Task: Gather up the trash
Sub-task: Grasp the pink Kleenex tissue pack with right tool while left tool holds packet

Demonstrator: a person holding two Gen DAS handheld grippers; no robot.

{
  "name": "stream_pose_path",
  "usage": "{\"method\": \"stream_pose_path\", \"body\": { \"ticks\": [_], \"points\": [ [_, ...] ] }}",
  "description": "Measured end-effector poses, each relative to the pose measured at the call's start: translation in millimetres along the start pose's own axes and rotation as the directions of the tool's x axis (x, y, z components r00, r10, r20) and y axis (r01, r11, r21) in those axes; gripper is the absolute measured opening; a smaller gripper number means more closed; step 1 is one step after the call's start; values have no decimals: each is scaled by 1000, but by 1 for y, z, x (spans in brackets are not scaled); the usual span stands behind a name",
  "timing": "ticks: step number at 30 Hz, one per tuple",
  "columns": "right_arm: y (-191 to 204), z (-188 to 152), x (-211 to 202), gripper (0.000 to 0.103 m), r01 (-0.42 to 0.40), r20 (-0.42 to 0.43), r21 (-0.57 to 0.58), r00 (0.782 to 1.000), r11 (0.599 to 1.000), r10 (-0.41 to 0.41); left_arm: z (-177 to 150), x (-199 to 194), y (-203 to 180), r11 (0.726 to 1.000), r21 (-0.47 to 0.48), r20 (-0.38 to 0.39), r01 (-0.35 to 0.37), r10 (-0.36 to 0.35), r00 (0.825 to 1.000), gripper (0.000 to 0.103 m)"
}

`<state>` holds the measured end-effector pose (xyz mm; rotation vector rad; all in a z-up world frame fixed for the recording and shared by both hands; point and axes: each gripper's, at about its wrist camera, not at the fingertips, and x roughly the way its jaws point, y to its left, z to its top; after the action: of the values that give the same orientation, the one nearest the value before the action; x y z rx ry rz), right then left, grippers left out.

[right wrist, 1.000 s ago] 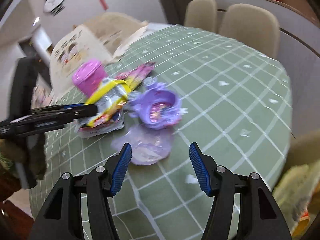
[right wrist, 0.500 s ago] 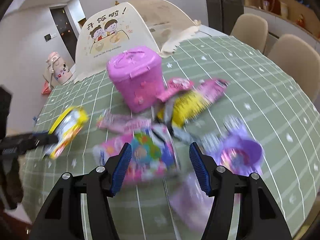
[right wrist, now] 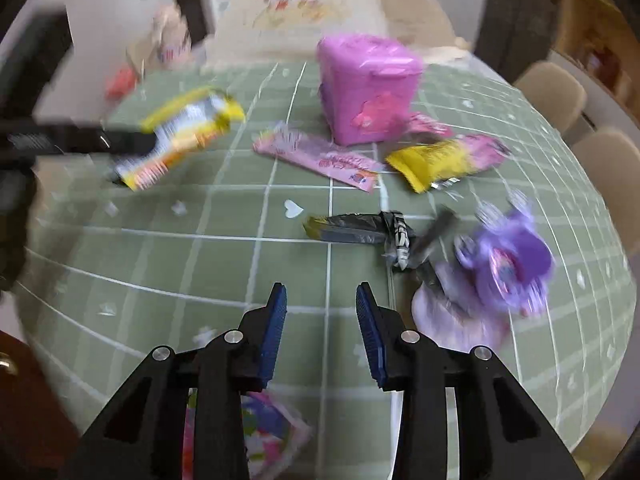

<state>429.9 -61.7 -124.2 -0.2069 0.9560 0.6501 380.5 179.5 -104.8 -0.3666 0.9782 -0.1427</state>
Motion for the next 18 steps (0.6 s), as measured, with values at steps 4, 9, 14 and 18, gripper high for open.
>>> {"method": "stream_pose_path", "body": {
  "ticks": [4, 9, 14, 18],
  "points": [
    [-11, -20, -34, 48, -30, 57, 227, 998, 974, 18, -8, -6, -9, 999, 34, 6, 18, -18, 1000, 46],
    [13, -56, -30, 48, -8, -19, 305, 1000, 952, 14, -24, -15, -10, 997, 74, -3, -3, 3, 1000, 46],
    [32, -77, -14, 48, 76, -71, 344, 996, 936, -55, -40, -30, -2, 996, 89, -19, -18, 20, 1000, 46],
    [43, -83, -9, 48, 136, -60, 366, 991, 921, -122, -46, -42, 6, 993, 115, -18, -37, 40, 999, 46]
  ]
}}
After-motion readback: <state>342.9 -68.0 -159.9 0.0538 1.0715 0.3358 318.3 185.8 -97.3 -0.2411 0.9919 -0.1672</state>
